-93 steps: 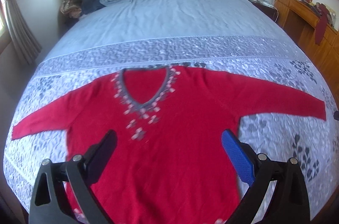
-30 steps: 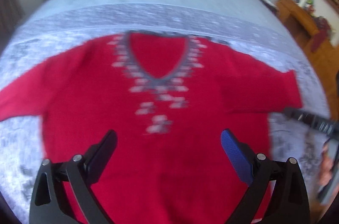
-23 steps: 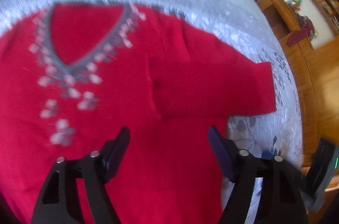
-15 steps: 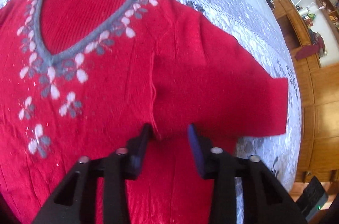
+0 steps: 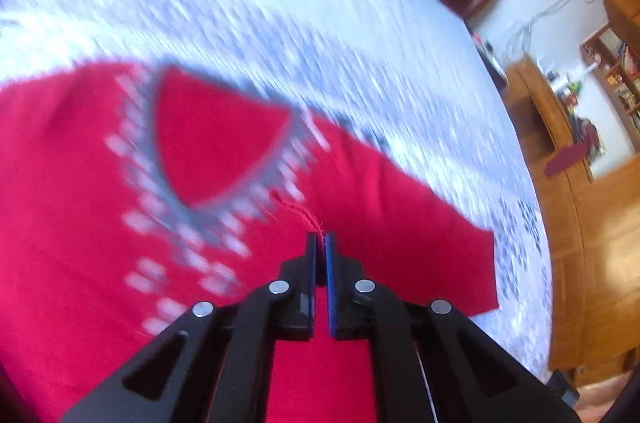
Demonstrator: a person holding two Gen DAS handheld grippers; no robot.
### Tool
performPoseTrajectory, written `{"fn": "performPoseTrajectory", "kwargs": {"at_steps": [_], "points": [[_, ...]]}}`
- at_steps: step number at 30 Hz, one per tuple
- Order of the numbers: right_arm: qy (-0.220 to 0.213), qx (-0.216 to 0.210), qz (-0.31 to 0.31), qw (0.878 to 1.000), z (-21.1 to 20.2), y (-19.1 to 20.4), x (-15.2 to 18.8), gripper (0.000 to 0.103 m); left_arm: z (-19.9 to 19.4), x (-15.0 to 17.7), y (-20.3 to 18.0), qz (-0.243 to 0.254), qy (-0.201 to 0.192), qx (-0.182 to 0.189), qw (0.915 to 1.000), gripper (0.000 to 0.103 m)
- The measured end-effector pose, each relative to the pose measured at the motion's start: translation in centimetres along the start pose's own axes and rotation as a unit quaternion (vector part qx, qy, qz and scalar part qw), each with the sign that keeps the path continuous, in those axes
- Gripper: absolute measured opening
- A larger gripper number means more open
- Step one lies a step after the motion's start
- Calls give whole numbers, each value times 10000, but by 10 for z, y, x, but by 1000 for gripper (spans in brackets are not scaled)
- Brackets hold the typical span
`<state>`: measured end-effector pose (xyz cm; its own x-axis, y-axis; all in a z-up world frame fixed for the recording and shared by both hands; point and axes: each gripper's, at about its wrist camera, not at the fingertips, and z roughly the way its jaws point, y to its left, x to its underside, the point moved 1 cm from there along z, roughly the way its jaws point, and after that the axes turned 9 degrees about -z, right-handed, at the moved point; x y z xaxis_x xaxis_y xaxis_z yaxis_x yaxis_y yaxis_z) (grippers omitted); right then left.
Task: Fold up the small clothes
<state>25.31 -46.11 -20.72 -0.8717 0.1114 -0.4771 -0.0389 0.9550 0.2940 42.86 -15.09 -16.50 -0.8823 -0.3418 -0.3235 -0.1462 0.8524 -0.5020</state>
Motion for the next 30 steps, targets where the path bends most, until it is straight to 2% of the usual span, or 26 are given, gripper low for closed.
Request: {"fn": "performPoseTrajectory", "kwargs": {"at_steps": [3, 5, 8, 12, 14, 17, 19, 21, 22, 24, 25, 26, 27, 28, 29, 30], "points": [[20, 21, -3, 10000, 1, -1, 1, 41, -32, -32, 34, -33, -497, -314, 9983, 4], [28, 55, -17, 10000, 2, 1, 1, 42, -53, -51, 63, -79, -891, -647, 9939, 4], [55, 90, -45, 9999, 6, 4, -3, 44, -71, -74, 107, -227, -1187, -995, 9877, 4], [166, 3, 20, 9999, 16, 11, -19, 44, -63, -77, 144, -320, -1114, -1263, 9852, 4], [242, -155, 69, 9996, 25, 14, -34, 46, -54, -73, 154, -378, -992, -1234, 9867, 4], [551, -460, 465, 9963, 54, 7, -70, 55, -39, -64, 162, -372, -879, -1288, 9871, 4], [689, -468, 606, 9947, 69, 3, -89, 55, -33, -61, 167, -372, -824, -1294, 9875, 4], [873, -569, 695, 9921, 87, 0, -108, 59, -30, -57, 171, -374, -794, -1280, 9879, 4], [904, -619, 767, 9910, 90, 0, -113, 64, -27, -56, 173, -373, -760, -1264, 9884, 4], [969, -750, 886, 9885, 98, 0, -124, 64, -26, -55, 175, -363, -728, -1222, 9892, 4], [993, -784, 890, 9880, 101, 1, -128, 59, -26, -54, 175, -347, -720, -1202, 9895, 5], [1028, -843, 888, 9871, 103, 2, -131, 42, -25, -55, 175, -337, -716, -1195, 9897, 5], [1144, -1069, 947, 9831, 108, 3, -133, 33, -25, -55, 175, -336, -707, -1189, 9898, 5], [1154, -1141, 969, 9820, 108, 5, -132, 18, -25, -55, 177, -355, -695, -1158, 9902, 5], [1172, -1087, 852, 9835, 108, 7, -132, 11, -25, -55, 178, -375, -681, -1124, 9906, 5], [1222, -925, 746, 9854, 107, 8, -131, 10, -24, -55, 180, -392, -663, -1099, 9910, 6]]}}
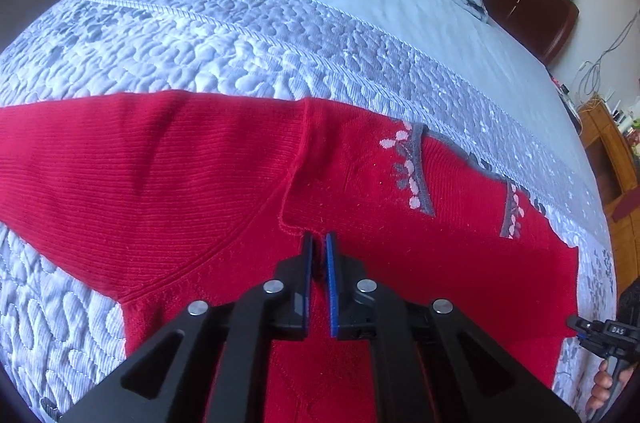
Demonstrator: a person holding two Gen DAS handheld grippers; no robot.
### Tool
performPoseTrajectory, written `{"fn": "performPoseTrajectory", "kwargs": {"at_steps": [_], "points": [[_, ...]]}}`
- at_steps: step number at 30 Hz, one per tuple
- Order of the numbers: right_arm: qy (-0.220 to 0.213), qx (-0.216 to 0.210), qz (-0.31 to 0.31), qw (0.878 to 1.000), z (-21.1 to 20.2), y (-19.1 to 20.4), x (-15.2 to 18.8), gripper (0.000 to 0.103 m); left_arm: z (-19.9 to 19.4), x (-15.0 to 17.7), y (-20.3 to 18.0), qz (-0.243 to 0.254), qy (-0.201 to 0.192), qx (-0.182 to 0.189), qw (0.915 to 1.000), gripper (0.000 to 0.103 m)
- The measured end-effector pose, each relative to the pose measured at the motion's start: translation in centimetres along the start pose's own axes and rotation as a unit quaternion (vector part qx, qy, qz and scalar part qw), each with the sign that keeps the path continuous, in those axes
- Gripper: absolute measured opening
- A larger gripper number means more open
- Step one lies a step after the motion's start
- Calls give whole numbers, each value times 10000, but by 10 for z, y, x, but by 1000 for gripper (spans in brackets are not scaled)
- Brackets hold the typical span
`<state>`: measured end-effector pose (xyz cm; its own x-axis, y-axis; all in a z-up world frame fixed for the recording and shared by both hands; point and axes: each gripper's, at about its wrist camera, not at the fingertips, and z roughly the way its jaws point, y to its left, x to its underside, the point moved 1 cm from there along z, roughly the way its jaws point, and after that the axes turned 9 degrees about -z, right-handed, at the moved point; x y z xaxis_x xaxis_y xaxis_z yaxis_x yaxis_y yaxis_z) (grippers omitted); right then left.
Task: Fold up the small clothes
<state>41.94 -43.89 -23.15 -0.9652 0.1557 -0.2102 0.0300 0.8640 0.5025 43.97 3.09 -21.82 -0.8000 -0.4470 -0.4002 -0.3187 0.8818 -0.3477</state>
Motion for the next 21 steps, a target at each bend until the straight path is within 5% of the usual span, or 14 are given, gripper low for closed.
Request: {"fn": "performPoseTrajectory", "kwargs": {"at_steps": [2, 5, 10, 12, 21], "points": [[184, 429, -42, 9989, 4, -3, 5, 9, 2, 0, 3, -15, 44, 48, 10000, 6], [112, 255, 60, 9996, 8, -10, 5, 11, 6, -2, 7, -54, 108, 237, 9996, 10], [-325, 439, -253, 9982, -13, 2, 24, 29, 3, -15, 8, -211, 97, 694, 9973, 38], [-469, 540, -357, 9968, -19, 4, 37, 37, 4, -22, 8, -199, 39, 711, 9973, 39], [-772, 725, -630, 9924, -21, 9, 62, 37, 31, -38, 4, 111, 376, 326, 9987, 40]]}}
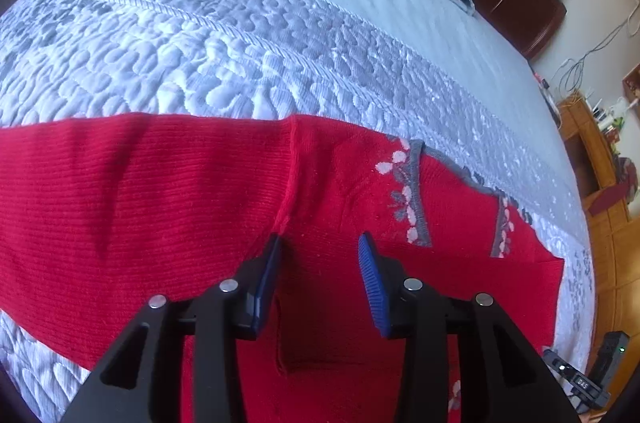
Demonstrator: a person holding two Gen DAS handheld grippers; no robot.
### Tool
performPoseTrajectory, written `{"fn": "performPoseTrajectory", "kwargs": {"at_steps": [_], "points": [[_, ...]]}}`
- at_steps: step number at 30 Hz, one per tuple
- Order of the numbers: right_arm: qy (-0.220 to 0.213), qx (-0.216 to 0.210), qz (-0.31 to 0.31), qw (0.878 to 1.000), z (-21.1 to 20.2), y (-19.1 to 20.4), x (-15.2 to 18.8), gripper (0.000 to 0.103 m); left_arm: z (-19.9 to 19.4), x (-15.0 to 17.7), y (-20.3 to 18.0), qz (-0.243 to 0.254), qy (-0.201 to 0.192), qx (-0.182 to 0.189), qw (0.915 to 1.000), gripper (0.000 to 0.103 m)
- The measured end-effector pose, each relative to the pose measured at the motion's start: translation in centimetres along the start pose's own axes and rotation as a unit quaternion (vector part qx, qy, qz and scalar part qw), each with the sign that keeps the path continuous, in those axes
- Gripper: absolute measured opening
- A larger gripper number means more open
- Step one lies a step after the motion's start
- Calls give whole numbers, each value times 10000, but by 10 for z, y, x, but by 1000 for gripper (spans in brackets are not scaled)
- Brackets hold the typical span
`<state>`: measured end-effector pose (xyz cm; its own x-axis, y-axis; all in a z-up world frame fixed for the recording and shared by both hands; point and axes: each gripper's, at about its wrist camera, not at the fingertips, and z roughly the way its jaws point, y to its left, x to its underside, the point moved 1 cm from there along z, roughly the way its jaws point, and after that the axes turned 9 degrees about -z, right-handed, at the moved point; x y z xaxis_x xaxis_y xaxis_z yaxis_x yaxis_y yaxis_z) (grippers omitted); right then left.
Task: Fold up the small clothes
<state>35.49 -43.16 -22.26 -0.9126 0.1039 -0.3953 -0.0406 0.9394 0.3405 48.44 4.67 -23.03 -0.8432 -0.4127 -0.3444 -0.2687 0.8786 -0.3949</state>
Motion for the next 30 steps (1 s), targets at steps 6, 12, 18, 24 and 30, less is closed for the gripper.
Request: {"fn": "performPoseTrajectory", "kwargs": {"at_steps": [6, 12, 18, 24, 30], "points": [[-28, 15, -40, 10000, 5, 3, -1, 40, -3, -4, -7, 272, -252, -339, 9987, 43], [-73, -9, -11, 10000, 9, 2, -2, 40, 12, -5, -11, 415, 66, -420, 9982, 43], [-106, 36, -68, 9999, 10, 4, -4, 40, 14, -4, -18, 456, -6, -475, 9978, 7], [-128, -13, -54, 9999, 10, 2, -2, 40, -22, -8, -34, 727, -985, -211, 9923, 6], [-76, 145, -162, 9997, 9, 8, -3, 40, 18, -4, -21, 1023, -555, -978, 9884, 11]]}}
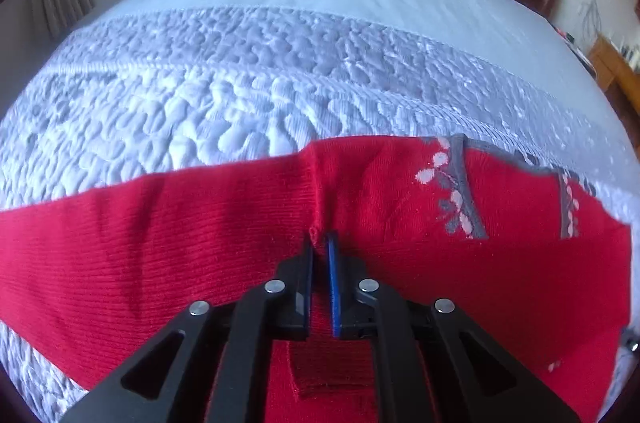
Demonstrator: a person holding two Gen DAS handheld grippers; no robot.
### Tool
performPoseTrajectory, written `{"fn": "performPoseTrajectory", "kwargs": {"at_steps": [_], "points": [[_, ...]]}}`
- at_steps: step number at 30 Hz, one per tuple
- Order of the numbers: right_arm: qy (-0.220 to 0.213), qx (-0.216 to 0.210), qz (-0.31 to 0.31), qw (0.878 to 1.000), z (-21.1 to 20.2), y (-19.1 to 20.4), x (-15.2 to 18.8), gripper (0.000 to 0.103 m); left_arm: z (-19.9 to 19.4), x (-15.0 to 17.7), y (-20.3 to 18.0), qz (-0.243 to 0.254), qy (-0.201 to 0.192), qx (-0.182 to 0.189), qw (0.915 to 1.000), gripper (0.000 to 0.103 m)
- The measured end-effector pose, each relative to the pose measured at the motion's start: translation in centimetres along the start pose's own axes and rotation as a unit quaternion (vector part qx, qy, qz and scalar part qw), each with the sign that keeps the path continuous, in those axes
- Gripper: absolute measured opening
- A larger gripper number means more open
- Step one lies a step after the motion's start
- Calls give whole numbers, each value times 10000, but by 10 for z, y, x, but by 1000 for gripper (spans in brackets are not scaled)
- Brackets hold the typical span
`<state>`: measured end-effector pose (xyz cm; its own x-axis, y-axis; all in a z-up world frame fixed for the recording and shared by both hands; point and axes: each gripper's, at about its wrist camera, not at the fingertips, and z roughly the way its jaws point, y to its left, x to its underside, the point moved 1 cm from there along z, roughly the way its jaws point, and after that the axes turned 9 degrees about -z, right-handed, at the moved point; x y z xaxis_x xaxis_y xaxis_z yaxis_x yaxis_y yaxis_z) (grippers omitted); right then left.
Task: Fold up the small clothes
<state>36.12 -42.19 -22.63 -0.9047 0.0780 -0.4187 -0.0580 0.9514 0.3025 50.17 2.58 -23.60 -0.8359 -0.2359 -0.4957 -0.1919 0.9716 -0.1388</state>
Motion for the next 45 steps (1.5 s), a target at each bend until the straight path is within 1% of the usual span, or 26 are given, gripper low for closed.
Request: {"fn": "performPoseTrajectory", "kwargs": {"at_steps": [2, 3, 5, 6, 7, 9, 11, 14, 15, 18, 21, 23, 24, 25, 28, 30, 32, 34, 35, 36, 37, 38, 39, 41, 43, 45], "points": [[-8, 44, -4, 10000, -4, 2, -2, 40, -10, 0, 2, -141, -8, 62, 9999, 24], [-61, 40, -11, 10000, -8, 5, -5, 41, -18, 0, 5, -252, -44, 136, 9996, 28], [-189, -112, -101, 9997, -17, 15, -14, 41, -41, 3, 5, -378, -243, 454, 9980, 29], [-202, -189, -159, 9995, -18, 20, -17, 41, -49, 5, 2, -374, -220, 638, 9970, 30], [-211, -249, -247, 9992, -19, 27, -22, 41, -55, 8, -4, -327, -139, 755, 9965, 30], [-178, -263, -499, 9983, -15, 45, -31, 41, -51, 14, -21, -78, 176, 970, 9951, 30], [-21, -266, -579, 9980, -3, 53, -37, 41, -41, 18, -29, 25, 428, 943, 9946, 30], [501, 46, -313, 9982, 28, 41, -41, 40, -17, 27, -29, -44, 816, 806, 9934, 30], [665, 46, -165, 9976, 38, 34, -39, 37, -13, 31, -27, -81, 867, 800, 9930, 29], [580, -88, -14, 9983, 44, 26, -37, 37, -8, 36, -29, -9, 752, 762, 9942, 27], [634, 109, -196, 9977, 43, 34, -39, 37, -9, 38, -33, 79, 710, 701, 9950, 27], [601, 169, -200, 9979, 38, 40, -40, 38, -12, 35, -28, -52, 679, 779, 9946, 29], [517, 129, -158, 9985, 28, 43, -38, 39, -19, 34, -23, -170, 661, 801, 9944, 36], [436, 68, -174, 9989, 21, 47, -34, 45, -28, 32, -14, -298, 599, 784, 9947, 51], [233, -82, -549, 9982, -8, 72, -12, 50, -67, 35, 22, -441, 178, 683, 9965, 72], [262, -39, -847, 9961, -16, 89, 6, 52, -83, 34, 62, -598, 47, 445, 9972, 75], [358, 14, -1050, 9938, -14, 103, 19, 52, -96, 36, 124, -1008, 65, -62, 9949, 75], [505, -5, -1176, 9918, -7, 115, 31, 52, -103, 38, 178, -1430, 98, -437, 9887, 75], [544, -11, -1201, 9913, -4, 119, 35, 52, -108, 39, 217, -1755, 107, -700, 9819, 75], [587, -11, -1246, 9905, 1, 125, 38, 52, -112, 42, 238, -1958, 112, -808, 9772, 75], [616, 4, -1267, 9900, 5, 129, 41, 52, -117, 43, 273, -2367, 101, -896, 9674, 74], [641, 12, -1266, 9899, 8, 131, 42, 52, -120, 43, 295, -2633, 81, -902, 9605, 74], [686, -4, -1238, 9899, 13, 133, 42, 52, -123, 43, 327, -3038, 55, -906, 9484, 73], [747, -30, -1184, 9902, 19, 138, 44, 53, -126, 44, 364, -3476, -39, -861, 9337, 73], [758, 38, -1226, 9895, 17, 139, 47, 54, -124, 39, 394, -3780, -109, -756, 9226, 72], [764, 82, -1229, 9894, 18, 140, 47, 54, -119, 32, 416, -3941, -195, -737, 9159, 72]]}}
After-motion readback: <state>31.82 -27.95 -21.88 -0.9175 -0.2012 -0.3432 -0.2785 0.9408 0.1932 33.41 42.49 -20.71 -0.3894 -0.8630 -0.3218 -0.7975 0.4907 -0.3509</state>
